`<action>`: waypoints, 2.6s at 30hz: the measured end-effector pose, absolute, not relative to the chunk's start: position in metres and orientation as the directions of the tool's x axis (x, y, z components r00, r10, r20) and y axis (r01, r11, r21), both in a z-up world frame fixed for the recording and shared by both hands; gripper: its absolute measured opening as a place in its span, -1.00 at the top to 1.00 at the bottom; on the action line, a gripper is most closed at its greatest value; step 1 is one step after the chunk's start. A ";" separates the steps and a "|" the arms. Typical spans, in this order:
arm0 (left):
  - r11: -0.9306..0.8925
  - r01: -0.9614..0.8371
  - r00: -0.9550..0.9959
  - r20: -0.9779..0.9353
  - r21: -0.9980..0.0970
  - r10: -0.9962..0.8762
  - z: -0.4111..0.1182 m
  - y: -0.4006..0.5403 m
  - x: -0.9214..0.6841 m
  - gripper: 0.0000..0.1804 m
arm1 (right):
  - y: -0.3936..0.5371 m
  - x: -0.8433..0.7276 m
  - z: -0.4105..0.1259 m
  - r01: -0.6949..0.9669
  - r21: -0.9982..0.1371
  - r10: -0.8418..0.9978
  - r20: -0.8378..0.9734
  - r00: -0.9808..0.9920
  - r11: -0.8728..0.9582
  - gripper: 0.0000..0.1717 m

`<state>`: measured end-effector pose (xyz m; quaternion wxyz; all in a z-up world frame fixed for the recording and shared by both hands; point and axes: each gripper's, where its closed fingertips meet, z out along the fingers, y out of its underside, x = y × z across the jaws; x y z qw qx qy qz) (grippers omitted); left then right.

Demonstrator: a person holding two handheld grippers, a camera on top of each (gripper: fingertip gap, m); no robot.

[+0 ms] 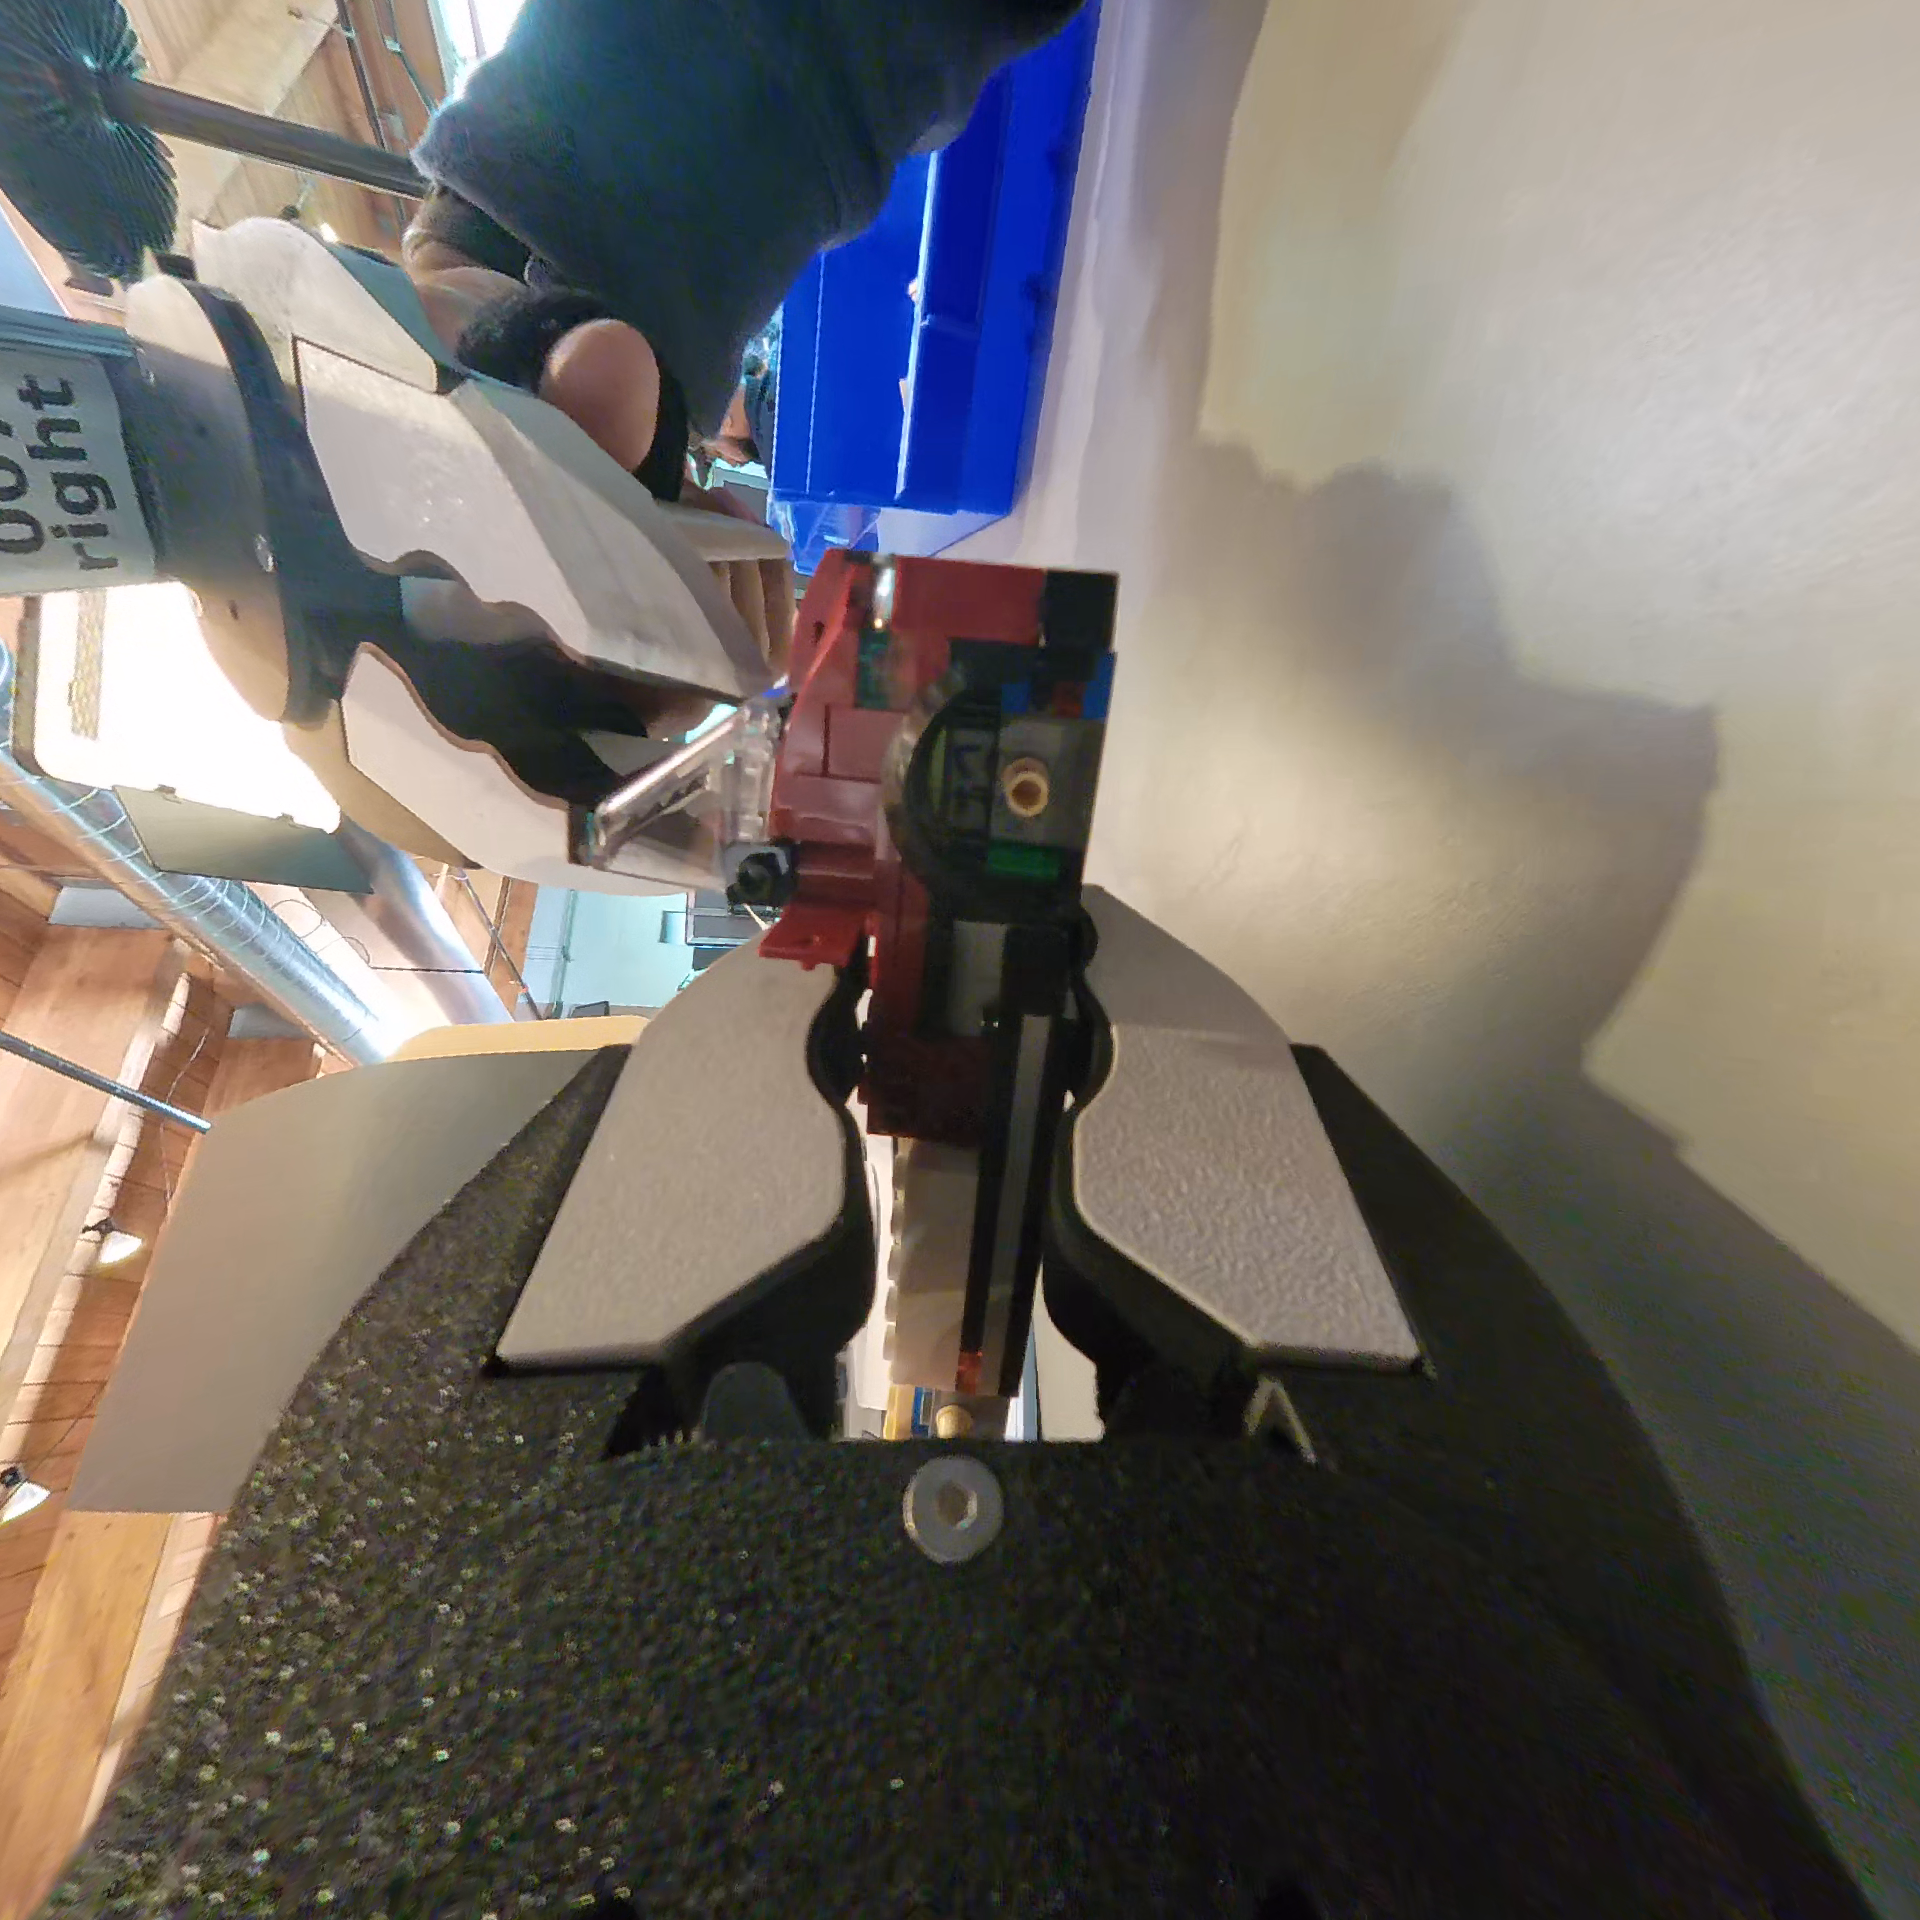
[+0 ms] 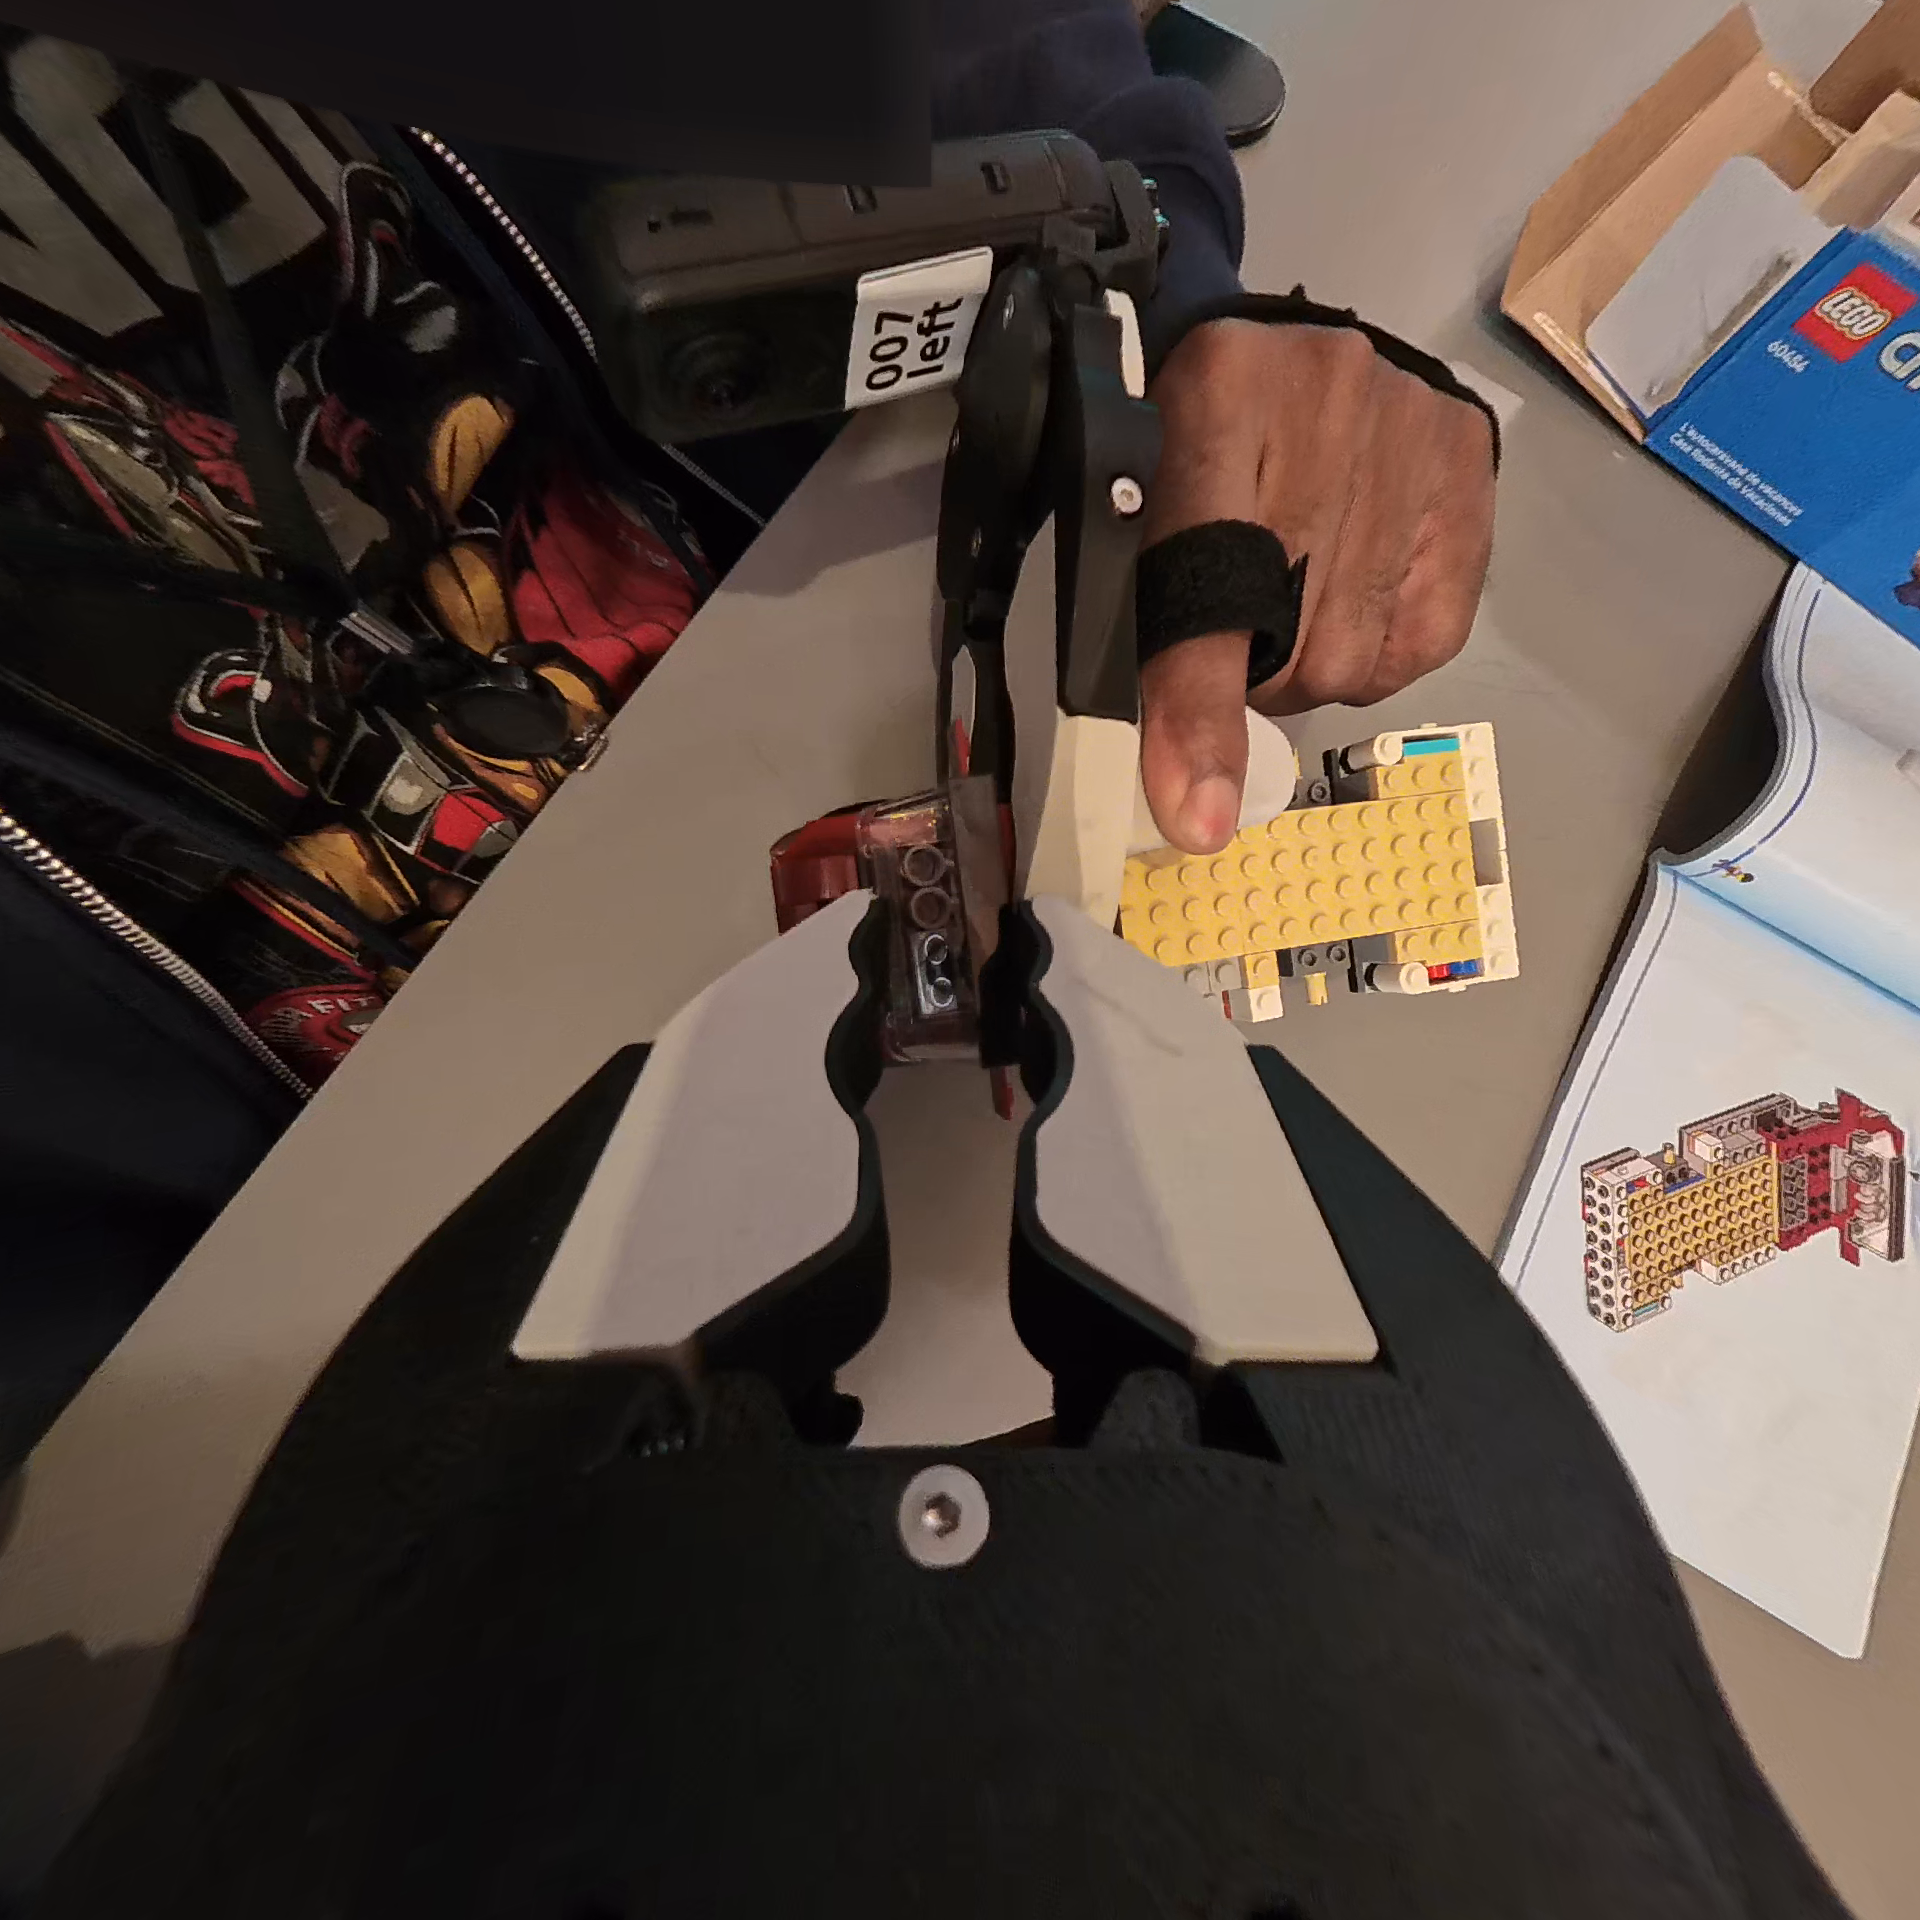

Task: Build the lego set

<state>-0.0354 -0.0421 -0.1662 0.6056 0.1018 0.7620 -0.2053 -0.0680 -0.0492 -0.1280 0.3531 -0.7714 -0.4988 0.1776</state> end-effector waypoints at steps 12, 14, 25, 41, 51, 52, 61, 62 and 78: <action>0.896 0.384 -0.270 -0.955 -0.224 -0.123 -0.168 -0.037 -0.035 0.61 | -0.045 -0.065 -0.128 0.648 -0.714 0.879 0.098 0.467 -0.265 0.73; 0.896 0.382 -0.269 -0.955 -0.224 -0.125 -0.168 -0.037 -0.034 0.61 | -0.045 -0.065 -0.128 0.648 -0.714 0.878 0.099 0.469 -0.265 0.72; 0.878 0.412 -0.270 -0.953 -0.246 -0.140 -0.165 -0.043 -0.038 0.61 | -0.050 -0.069 -0.124 0.554 -0.771 0.884 -0.024 0.466 -0.313 0.73; 0.885 0.424 -0.231 -0.968 -0.192 -0.099 -0.165 -0.045 -0.040 0.62 | -0.051 -0.072 -0.124 0.539 -0.808 0.912 0.005 0.411 -0.238 0.71; 0.888 0.423 -0.220 -0.971 -0.179 -0.091 -0.165 -0.044 -0.040 0.62 | -0.048 -0.068 -0.118 0.543 -0.812 0.899 0.052 0.434 -0.215 0.72; 0.886 0.424 -0.216 -0.971 -0.188 -0.103 -0.163 -0.044 -0.040 0.62 | -0.048 -0.066 -0.115 0.533 -0.819 0.897 0.052 0.439 -0.213 0.72; 0.854 0.419 -0.201 -0.949 -0.307 -0.243 -0.143 -0.033 -0.039 0.62 | -0.039 -0.043 -0.075 0.408 -0.909 0.829 0.162 0.536 -0.086 0.70; 0.851 0.418 -0.200 -0.946 -0.318 -0.256 -0.142 -0.031 -0.039 0.62 | -0.039 -0.042 -0.072 0.422 -0.905 0.815 0.205 0.543 -0.054 0.68; 0.839 0.413 -0.175 -0.935 -0.353 -0.307 -0.127 -0.024 -0.038 0.62 | -0.039 -0.062 -0.090 0.794 -0.591 0.592 0.694 0.410 0.142 0.02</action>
